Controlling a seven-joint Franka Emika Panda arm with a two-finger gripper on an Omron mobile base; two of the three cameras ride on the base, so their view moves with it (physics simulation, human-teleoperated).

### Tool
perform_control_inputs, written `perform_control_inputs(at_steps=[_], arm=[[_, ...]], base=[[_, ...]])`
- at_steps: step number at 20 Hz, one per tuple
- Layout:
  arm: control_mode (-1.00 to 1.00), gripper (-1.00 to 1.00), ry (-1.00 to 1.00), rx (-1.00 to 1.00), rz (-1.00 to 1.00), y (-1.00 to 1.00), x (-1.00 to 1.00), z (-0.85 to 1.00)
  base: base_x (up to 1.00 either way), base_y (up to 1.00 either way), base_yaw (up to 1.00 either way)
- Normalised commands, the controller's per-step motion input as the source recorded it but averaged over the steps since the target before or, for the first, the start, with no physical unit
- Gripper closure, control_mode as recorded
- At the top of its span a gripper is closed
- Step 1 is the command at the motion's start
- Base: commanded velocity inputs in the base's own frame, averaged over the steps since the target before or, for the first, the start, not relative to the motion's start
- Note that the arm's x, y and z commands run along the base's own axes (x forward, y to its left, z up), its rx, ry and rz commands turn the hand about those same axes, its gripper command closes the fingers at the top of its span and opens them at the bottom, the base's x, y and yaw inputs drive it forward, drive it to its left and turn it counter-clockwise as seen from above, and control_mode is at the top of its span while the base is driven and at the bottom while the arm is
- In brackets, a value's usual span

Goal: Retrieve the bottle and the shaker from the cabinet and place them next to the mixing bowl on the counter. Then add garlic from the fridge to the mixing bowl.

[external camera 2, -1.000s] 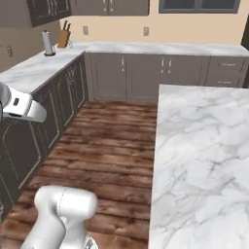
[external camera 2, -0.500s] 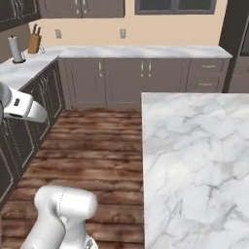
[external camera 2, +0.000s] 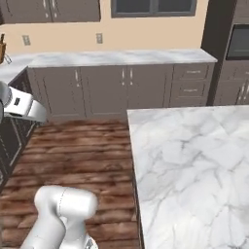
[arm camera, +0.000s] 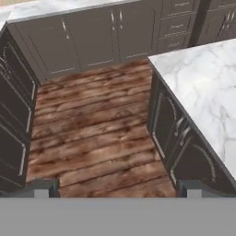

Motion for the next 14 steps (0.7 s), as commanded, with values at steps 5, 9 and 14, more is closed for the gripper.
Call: perform_control_inputs(at_steps=[5, 9, 14], arm=[[1.0, -1.0, 0.0, 0.0, 0.0, 0.0, 0.0, 0.0], [1.0, -1.0, 0.0, 0.0, 0.0, 0.0, 0.0, 0.0], [1.0, -1.0, 0.0, 0.0, 0.0, 0.0, 0.0, 0.0]], base=[[1.0, 0.63, -0.25], [1.0, 0.73, -0.22], [1.0, 0.79, -0.23]])
